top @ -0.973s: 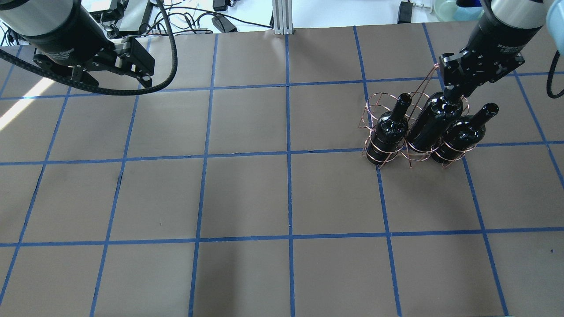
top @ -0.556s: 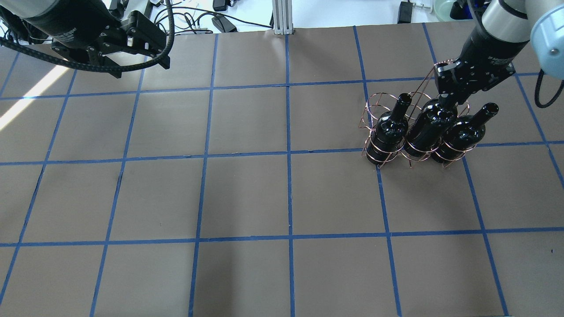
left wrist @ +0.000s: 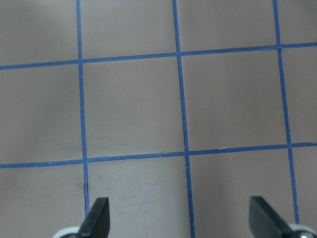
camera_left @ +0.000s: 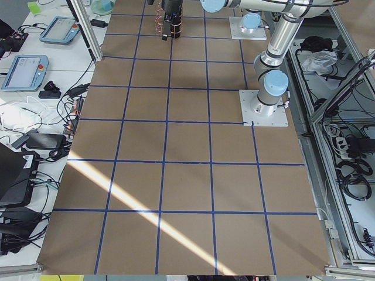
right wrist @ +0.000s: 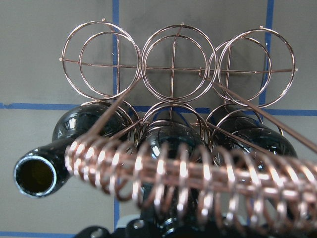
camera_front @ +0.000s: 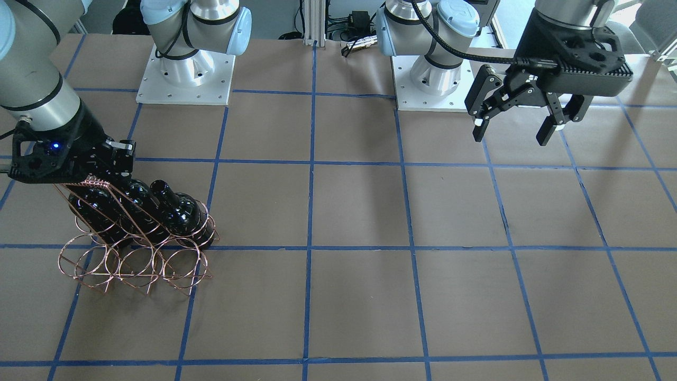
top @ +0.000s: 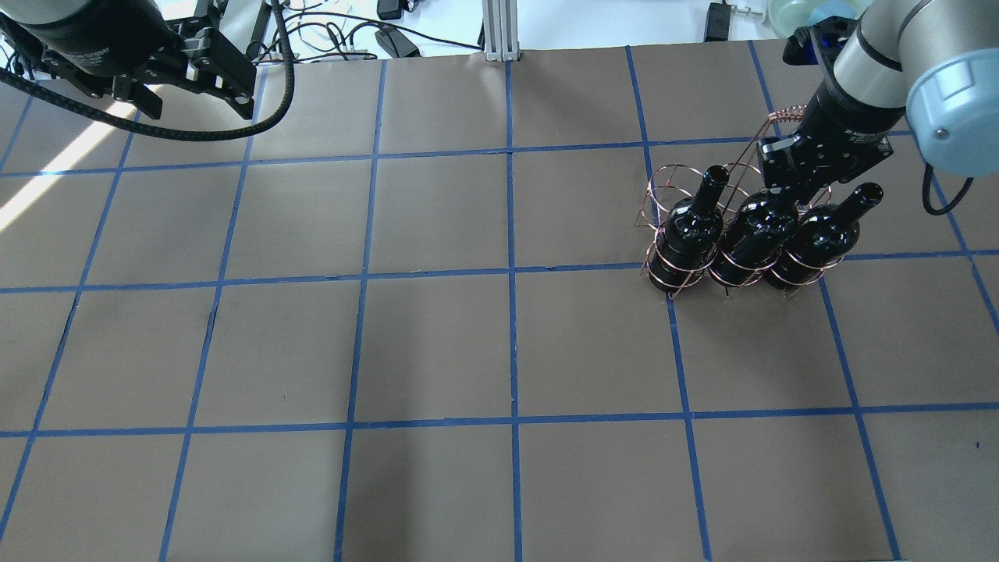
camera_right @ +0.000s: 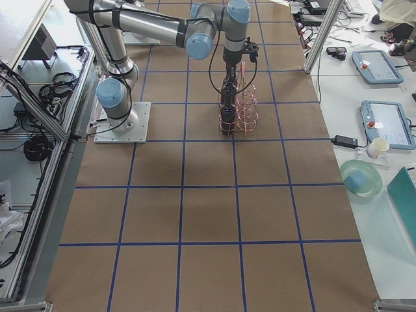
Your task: Place wine into wine basket
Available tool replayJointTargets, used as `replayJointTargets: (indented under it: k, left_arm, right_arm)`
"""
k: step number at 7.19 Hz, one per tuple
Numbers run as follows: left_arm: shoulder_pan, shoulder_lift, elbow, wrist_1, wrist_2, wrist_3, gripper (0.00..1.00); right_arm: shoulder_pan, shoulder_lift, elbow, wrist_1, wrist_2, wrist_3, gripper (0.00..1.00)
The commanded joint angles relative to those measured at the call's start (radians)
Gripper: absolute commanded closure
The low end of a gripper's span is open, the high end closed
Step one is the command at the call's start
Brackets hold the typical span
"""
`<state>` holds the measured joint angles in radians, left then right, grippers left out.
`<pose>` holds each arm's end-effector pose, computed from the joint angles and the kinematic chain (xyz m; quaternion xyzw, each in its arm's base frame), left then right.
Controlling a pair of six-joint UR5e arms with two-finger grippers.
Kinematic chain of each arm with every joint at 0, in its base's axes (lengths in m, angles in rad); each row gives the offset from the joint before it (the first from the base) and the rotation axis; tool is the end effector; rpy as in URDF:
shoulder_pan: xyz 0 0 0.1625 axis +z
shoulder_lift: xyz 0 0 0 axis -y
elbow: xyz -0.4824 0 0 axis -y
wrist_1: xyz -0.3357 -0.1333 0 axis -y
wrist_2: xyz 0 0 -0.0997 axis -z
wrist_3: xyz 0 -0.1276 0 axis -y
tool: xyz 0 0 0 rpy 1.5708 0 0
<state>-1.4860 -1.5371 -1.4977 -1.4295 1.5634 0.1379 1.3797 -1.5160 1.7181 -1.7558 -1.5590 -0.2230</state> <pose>-0.0960 -0.4553 0.5812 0.0268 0.9919 -0.1234 0.0101 0.0463 -0.4702 0.4475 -0.0159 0.9998 0.0072 0.0075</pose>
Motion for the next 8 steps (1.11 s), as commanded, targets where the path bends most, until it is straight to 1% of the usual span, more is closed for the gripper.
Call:
replayJointTargets:
  k: [1, 2, 3, 4, 6, 7, 8]
  left_arm:
    - [0.007, -0.014, -0.009, 0.041, 0.010, 0.000, 0.00]
    - [0.006, -0.029, -0.012, 0.041, 0.012, 0.000, 0.00]
    - [0.006, -0.031, -0.031, 0.043, 0.012, -0.001, 0.00]
    - [0.006, -0.029, -0.045, 0.043, 0.011, -0.001, 0.00]
    - [-0.008, 0.012, -0.041, 0.047, 0.009, -0.001, 0.00]
    - [0.004, 0.014, -0.024, 0.047, 0.001, -0.001, 0.00]
    - [-0.003, -0.004, -0.094, 0.041, 0.013, -0.003, 0.00]
  right_arm:
    - [-0.001, 0.000, 0.014, -0.004, -0.006, 0.001, 0.96]
    - [-0.001, 0.000, 0.023, -0.004, -0.009, 0.001, 0.93]
    - [-0.001, -0.004, 0.026, -0.001, -0.004, 0.008, 0.82]
    - [-0.001, 0.000, 0.023, -0.001, -0.004, 0.008, 0.50]
    - [-0.001, -0.003, 0.011, -0.007, -0.004, 0.008, 0.12]
    - [0.004, -0.015, -0.012, -0.005, 0.003, 0.025, 0.06]
    - [0.024, -0.016, -0.061, 0.048, 0.038, 0.086, 0.01]
